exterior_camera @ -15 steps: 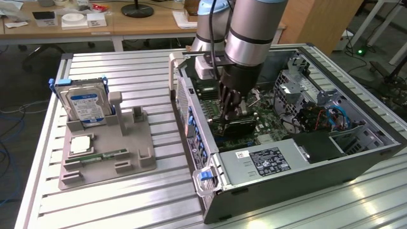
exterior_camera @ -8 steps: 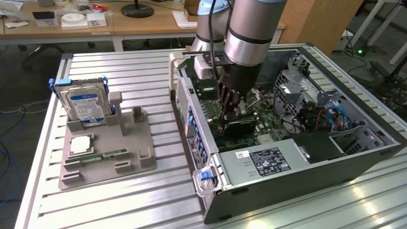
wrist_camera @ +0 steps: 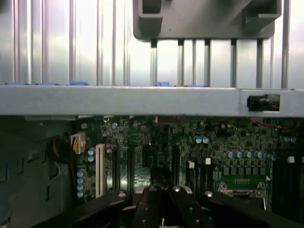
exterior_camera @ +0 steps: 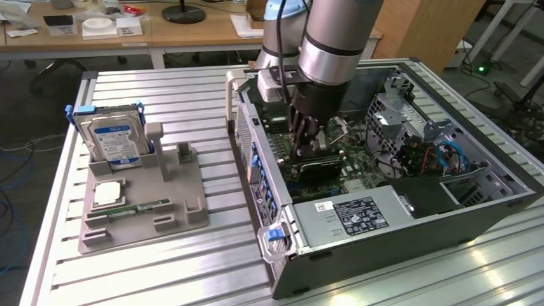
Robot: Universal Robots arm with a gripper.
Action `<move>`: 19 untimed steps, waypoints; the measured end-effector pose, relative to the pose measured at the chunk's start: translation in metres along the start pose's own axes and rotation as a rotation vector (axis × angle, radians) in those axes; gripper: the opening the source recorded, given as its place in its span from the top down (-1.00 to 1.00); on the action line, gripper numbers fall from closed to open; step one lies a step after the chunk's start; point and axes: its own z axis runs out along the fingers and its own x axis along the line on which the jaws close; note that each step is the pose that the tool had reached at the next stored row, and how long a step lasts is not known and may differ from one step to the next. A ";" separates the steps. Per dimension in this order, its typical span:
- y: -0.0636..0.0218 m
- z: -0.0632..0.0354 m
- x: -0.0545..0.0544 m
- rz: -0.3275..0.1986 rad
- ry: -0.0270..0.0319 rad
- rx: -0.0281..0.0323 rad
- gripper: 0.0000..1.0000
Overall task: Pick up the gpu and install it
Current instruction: 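Press down on the gpu until it lock into place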
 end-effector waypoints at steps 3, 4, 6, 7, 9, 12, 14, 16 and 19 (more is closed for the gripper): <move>0.0058 -0.0004 0.000 0.001 0.0164 0.0028 0.80; 0.0082 -0.0003 0.000 0.001 0.0220 0.0043 0.80; 0.0120 -0.0004 -0.001 0.002 0.0402 0.0069 0.80; 0.0130 -0.0013 -0.002 0.002 0.0487 0.0075 0.80; 0.0141 -0.0035 -0.003 0.002 0.0588 0.0077 0.80; 0.0147 -0.0034 -0.004 0.002 0.0568 0.0081 0.80; 0.0148 -0.0034 -0.004 0.001 0.0396 0.0079 0.80; 0.0149 -0.0034 -0.004 0.001 0.0154 0.0074 0.80; 0.0160 -0.0034 -0.004 0.000 -0.0104 0.0070 0.80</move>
